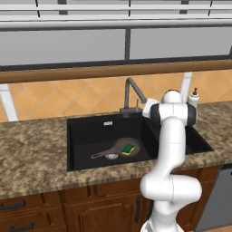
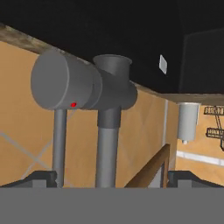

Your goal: Pick the pan and sponge and place them into the sink. Then turn on the water.

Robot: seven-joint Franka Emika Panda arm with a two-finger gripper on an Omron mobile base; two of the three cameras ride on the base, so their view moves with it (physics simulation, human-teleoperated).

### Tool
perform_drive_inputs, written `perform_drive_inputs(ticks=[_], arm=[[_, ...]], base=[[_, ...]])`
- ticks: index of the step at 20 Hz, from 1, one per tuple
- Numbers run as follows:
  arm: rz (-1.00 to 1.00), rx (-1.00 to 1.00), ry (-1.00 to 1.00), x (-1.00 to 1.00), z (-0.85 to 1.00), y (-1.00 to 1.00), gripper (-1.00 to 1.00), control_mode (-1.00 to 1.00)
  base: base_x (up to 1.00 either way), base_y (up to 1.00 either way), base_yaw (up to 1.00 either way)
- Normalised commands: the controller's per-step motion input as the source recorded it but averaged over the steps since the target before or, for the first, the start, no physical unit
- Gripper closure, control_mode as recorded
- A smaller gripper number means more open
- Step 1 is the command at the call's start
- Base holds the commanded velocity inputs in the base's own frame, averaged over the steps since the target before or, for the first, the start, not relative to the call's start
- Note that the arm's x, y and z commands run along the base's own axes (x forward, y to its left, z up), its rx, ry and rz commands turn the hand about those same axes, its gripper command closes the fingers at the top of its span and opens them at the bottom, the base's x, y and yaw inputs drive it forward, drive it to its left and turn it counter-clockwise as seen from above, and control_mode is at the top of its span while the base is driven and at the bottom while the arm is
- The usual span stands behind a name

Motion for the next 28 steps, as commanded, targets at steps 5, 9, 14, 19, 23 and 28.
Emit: perform_drive_inputs(ticks=[5,9,14,19,23,28], arm=[[0.00,0.00,0.00,0.32,0.00,0.00,-1.00,-1.00],[0.00,0.00,0.00,0.30,0.00,0.01,-1.00,-1.00],[0.00,0.00,0.00,0.20,0.00,0.12,-1.00,-1.00],[0.00,0.00,0.00,0.23,-0.07,0.06,-1.00,-1.00],[0.00,0.00,0.00,0.27,-0.13,0.00,-1.00,-1.00],[0.00,0.01,0.01,0.24,-0.20,0.00,-1.00,-1.00]], base=[[0.00,0.00,0.00],[0.00,0.00,0.00],[0.00,0.00,0.00],[0.00,0.00,0.00],[0.00,0.00,0.00],[0.00,0.00,0.00]])
